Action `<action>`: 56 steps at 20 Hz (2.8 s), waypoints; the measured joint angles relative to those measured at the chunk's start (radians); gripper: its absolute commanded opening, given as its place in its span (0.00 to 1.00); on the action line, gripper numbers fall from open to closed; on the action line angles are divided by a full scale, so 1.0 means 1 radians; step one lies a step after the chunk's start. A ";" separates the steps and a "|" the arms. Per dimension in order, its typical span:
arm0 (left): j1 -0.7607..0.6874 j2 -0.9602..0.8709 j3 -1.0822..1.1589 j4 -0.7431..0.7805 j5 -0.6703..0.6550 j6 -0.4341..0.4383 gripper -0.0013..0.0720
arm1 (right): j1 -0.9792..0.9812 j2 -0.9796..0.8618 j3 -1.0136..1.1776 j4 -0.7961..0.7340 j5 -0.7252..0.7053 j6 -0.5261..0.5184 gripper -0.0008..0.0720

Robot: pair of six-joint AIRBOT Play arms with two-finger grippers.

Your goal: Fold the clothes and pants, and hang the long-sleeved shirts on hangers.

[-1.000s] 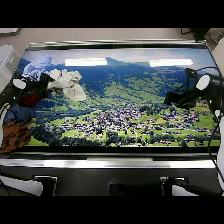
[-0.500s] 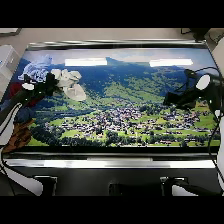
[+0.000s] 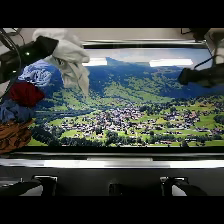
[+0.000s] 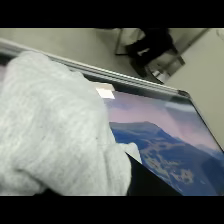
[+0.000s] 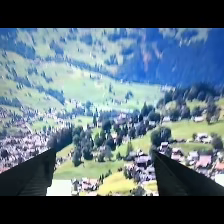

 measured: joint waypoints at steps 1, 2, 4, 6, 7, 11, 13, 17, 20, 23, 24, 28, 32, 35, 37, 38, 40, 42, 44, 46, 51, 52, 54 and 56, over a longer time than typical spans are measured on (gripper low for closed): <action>-0.050 0.063 0.000 0.047 -0.043 -0.013 0.05 | 0.000 0.037 0.022 -0.005 -0.016 -0.003 0.93; -0.105 0.116 -0.007 0.101 -0.083 -0.053 0.05 | 0.000 0.070 0.037 -0.008 -0.024 -0.006 0.93; -0.214 0.188 -0.035 0.209 -0.130 -0.145 0.05 | 0.000 0.137 0.056 -0.015 -0.028 -0.007 0.93; -0.329 0.221 -0.092 0.293 -0.164 -0.236 0.05 | 0.000 0.191 0.066 -0.019 -0.003 -0.009 0.93; -0.381 0.220 -0.127 0.320 -0.174 -0.270 0.05 | 0.000 0.211 0.069 -0.020 0.019 -0.009 0.93; -0.579 0.097 -0.288 0.357 -0.160 -0.368 0.12 | 0.000 0.240 0.064 -0.023 0.121 0.002 0.93; -0.652 -0.017 -0.325 0.301 -0.144 -0.391 0.97 | 0.000 0.224 0.051 -0.023 0.164 0.005 0.93; -0.660 -0.187 -0.286 0.099 -0.206 -0.364 0.99 | 0.000 0.132 0.011 -0.026 0.254 0.013 0.94; -0.516 -0.204 -0.192 0.064 -0.356 -0.319 0.98 | 0.000 0.029 -0.041 -0.010 0.290 0.014 0.94; -0.338 -0.158 -0.169 0.122 -0.545 -0.314 0.98 | 0.000 -0.080 -0.130 0.037 0.306 0.014 0.93; -0.299 -0.131 -0.196 0.149 -0.606 -0.313 0.98 | 0.000 -0.113 -0.169 0.062 0.309 0.013 0.93; -0.259 0.010 -0.471 0.206 -0.673 -0.301 0.98 | 0.000 -0.204 -0.352 0.180 0.271 -0.012 0.93; -0.402 0.074 -0.740 0.078 -0.521 -0.286 0.98 | 0.000 -0.240 -0.488 0.287 0.223 -0.062 0.93; -0.550 0.069 -0.822 0.002 -0.371 -0.279 0.98 | 0.000 -0.247 -0.523 0.314 0.206 -0.078 0.93; -0.628 0.047 -0.846 -0.041 -0.291 -0.279 0.98 | 0.000 -0.249 -0.533 0.319 0.190 -0.085 0.93; -0.657 0.033 -0.854 -0.066 -0.249 -0.279 0.98 | 0.000 -0.251 -0.536 0.319 0.180 -0.085 0.93; -0.694 0.009 -0.862 -0.098 -0.180 -0.280 0.75 | 0.000 -0.252 -0.543 0.322 0.156 -0.085 0.93; -0.715 -0.011 -0.867 -0.119 -0.125 -0.280 0.43 | 0.000 -0.253 -0.559 0.324 0.126 -0.085 0.92; -0.725 -0.022 -0.869 -0.129 -0.077 -0.280 0.07 | 0.000 -0.254 -0.585 0.328 0.093 -0.085 0.39; -0.730 -0.027 -0.870 -0.136 -0.051 -0.280 0.05 | 0.000 -0.254 -0.603 0.338 0.064 -0.084 0.07; -0.648 0.051 -0.781 0.026 -0.056 -0.277 0.04 | 0.000 -0.197 -0.467 0.317 0.056 -0.085 0.07; -0.605 0.085 -0.734 0.122 -0.087 -0.310 0.04 | 0.000 -0.171 -0.394 0.301 0.048 -0.085 0.07; -0.486 0.174 -0.591 0.349 -0.180 -0.381 0.04 | 0.000 -0.108 -0.208 0.256 0.021 -0.086 0.07; -0.359 0.261 -0.419 0.512 -0.243 -0.424 0.05 | 0.000 -0.032 0.000 0.201 -0.014 -0.089 0.07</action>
